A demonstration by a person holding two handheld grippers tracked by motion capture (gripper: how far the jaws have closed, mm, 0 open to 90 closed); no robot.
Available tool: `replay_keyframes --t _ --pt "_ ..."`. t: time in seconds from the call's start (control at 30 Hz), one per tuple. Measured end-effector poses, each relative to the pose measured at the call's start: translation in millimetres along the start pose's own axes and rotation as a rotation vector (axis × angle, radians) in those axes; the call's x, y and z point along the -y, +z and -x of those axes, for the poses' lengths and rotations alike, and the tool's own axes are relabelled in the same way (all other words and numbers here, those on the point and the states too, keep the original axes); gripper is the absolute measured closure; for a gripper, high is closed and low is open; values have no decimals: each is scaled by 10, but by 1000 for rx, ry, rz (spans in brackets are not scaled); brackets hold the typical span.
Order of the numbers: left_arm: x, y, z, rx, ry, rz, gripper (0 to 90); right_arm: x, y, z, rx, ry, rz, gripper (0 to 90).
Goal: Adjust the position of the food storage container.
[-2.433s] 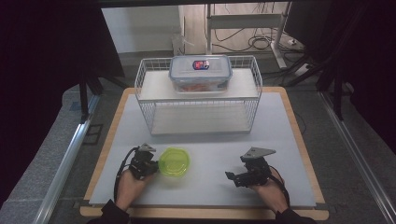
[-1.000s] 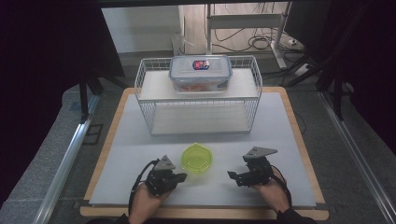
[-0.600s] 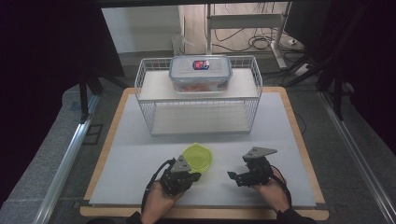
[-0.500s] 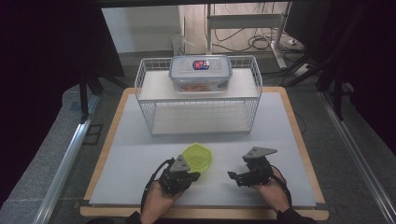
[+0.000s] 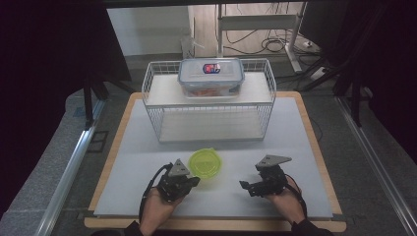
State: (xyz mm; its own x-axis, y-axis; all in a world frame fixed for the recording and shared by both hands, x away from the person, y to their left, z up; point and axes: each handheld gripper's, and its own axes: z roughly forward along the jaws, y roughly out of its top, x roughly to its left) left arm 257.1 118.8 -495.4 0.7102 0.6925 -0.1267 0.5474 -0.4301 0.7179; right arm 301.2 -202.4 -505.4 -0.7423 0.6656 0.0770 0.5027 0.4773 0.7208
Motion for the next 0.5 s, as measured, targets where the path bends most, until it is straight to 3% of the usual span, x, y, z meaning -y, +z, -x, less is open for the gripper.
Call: replay_keyframes --t 0.23,0.5 --pt "31 -19 -166 -27 -41 -3 886 1 4 0 0 -1 0 123" --pt "16 70 -339 -57 -83 -1 883 2 15 -3 -3 -1 -4 124"
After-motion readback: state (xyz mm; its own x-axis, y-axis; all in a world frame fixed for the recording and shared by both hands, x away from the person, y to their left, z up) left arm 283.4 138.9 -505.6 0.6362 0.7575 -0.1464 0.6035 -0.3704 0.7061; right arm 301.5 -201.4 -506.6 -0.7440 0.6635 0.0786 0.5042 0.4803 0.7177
